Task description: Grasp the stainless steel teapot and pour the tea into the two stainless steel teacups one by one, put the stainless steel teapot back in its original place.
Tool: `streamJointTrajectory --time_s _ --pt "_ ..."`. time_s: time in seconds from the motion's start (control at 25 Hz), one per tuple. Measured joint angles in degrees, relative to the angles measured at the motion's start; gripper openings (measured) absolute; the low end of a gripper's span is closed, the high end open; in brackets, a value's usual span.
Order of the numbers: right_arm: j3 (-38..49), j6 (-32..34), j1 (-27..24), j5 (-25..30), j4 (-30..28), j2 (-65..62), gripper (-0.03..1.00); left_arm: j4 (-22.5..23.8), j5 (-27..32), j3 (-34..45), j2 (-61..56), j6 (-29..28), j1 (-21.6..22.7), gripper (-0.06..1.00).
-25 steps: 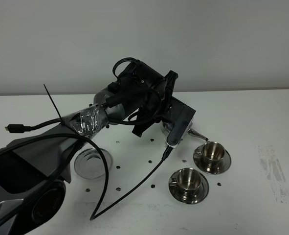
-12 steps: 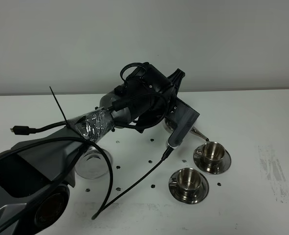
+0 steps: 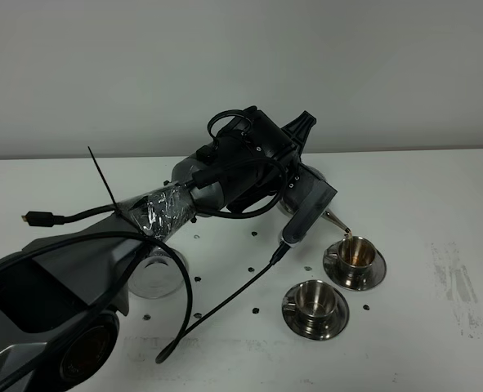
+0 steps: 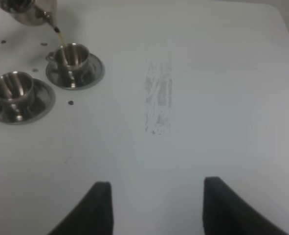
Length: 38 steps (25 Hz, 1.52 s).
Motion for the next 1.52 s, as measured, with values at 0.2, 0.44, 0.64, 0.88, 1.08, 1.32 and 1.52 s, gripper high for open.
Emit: streamJointTrajectory --time_s 0.2,0.44,0.64,0.88,1.08,1.32,1.52 --pt "0.0 0.0 0.0 0.0 0.0 0.0 0.44 0.8 -0.7 0.0 0.0 0.0 0.0 0.25" --pt "0.0 0.0 0.0 0.0 0.0 0.0 0.44 1.8 -1.5 0.0 0.0 0.0 0.0 0.25" --pt "0.0 0.0 0.0 0.0 0.0 0.0 0.44 2.2 -1.9 0.0 0.0 0.0 0.0 0.25" --pt "0.0 0.0 0.0 0.0 0.0 0.0 0.44 2.3 -2.2 0.0 0.2 0.0 -0.2 0.25" --pt "0.0 0.0 0.0 0.0 0.0 0.0 0.44 2.4 -2.6 0.0 1.0 0.0 -0.4 0.25" --pt "0.0 0.0 0.0 0.0 0.0 0.0 0.44 3.9 -2.9 0.0 1.1 0.0 -1.2 0.25" --pt "0.0 0.0 0.0 0.0 0.0 0.0 0.44 4.9 -3.2 0.0 1.3 0.0 -1.8 0.25"
